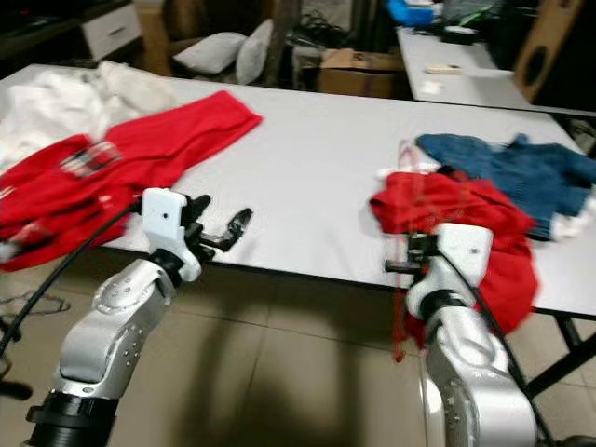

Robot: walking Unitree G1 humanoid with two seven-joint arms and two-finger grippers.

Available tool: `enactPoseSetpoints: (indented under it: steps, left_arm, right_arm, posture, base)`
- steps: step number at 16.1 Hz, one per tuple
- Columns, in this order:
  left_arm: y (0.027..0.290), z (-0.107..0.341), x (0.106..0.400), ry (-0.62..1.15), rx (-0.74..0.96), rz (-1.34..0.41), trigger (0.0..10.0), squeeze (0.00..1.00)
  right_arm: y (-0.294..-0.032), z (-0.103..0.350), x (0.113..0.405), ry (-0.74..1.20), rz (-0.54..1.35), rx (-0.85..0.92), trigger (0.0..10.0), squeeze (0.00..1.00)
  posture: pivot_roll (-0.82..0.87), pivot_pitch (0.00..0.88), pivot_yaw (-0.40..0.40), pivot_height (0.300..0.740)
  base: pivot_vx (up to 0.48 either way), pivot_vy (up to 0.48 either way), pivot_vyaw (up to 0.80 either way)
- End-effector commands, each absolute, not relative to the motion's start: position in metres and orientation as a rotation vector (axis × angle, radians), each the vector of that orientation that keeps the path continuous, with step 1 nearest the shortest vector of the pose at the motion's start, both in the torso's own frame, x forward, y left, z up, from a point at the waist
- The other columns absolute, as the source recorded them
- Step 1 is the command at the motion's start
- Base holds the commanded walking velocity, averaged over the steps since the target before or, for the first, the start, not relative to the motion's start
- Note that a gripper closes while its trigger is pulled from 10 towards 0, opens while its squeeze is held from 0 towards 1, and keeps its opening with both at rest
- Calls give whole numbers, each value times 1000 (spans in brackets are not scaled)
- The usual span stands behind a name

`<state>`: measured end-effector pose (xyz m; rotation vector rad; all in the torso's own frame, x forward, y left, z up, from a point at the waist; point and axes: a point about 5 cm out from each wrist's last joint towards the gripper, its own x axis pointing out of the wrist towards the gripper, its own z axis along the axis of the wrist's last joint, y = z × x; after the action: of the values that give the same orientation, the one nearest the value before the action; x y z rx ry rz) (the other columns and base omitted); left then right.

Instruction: Hang hanger

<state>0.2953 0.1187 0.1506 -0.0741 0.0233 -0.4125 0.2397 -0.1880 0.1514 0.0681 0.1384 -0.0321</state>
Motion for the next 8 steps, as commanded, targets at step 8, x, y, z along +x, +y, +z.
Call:
enactPoseSetpoints:
  steps: [8]
  left_arm:
    - [119, 156, 303, -6, -71, -396, 10000, 0]
  right_arm:
    - [-193, 161, 247, 82, -70, -20, 10000, 0]
  posture:
    - [-104, 0, 20, 740]
  base:
    - [92, 0, -568]
